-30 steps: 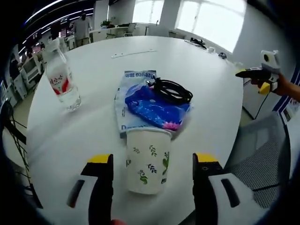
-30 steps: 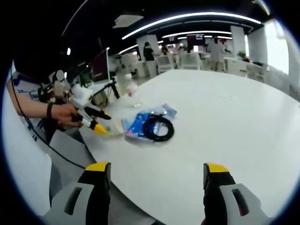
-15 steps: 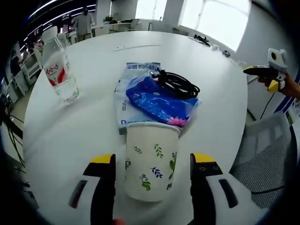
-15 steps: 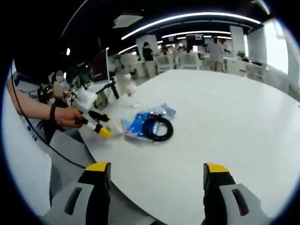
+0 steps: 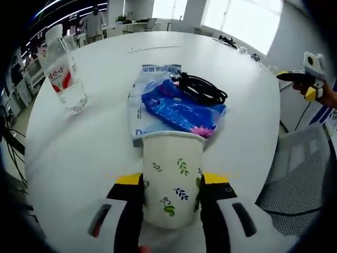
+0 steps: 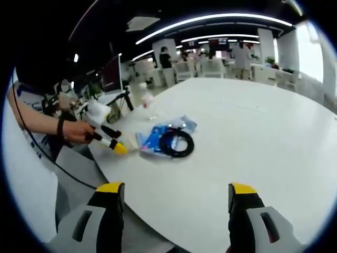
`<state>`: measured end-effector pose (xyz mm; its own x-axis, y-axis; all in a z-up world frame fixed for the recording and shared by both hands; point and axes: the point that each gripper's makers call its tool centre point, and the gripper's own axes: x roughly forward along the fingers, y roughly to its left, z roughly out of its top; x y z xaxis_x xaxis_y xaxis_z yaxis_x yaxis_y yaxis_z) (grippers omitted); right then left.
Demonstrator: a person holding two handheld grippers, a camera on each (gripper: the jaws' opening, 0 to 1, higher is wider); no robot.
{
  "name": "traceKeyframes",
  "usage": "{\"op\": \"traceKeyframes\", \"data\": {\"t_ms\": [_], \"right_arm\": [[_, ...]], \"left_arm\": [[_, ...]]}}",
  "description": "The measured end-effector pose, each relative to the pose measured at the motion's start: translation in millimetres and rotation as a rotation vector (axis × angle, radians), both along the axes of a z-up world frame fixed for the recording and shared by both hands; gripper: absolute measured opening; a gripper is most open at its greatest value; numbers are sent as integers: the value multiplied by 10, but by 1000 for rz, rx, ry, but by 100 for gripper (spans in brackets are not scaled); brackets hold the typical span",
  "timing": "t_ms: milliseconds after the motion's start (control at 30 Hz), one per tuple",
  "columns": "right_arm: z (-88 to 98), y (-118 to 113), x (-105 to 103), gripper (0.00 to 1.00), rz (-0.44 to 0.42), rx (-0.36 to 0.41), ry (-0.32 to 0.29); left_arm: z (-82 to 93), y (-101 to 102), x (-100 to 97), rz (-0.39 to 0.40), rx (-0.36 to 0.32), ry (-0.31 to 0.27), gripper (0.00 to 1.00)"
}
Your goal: Arrange the tabletop items into an orderly group along one side of the table until the central work area is clear of visible clutter.
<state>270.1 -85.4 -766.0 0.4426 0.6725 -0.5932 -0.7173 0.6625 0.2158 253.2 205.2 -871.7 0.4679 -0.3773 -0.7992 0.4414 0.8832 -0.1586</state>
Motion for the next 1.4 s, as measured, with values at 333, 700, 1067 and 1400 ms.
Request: {"op": "traceKeyframes", "data": {"t_ms": [333,700,1067,1400], "right_arm": [[11,71,-36,82,17,5,2],[2,101,-10,82,36,7,2],[-2,198,-29,82,69,8,6],[11,273,-30,82,94,8,8]], "left_arm": [[19,107,-61,22,-1,1,39],[136,223,-105,71,-21,-18,39],[341,404,-135,101,-32,-70,39],[620,565,-103,143,-41,-145,39]]}}
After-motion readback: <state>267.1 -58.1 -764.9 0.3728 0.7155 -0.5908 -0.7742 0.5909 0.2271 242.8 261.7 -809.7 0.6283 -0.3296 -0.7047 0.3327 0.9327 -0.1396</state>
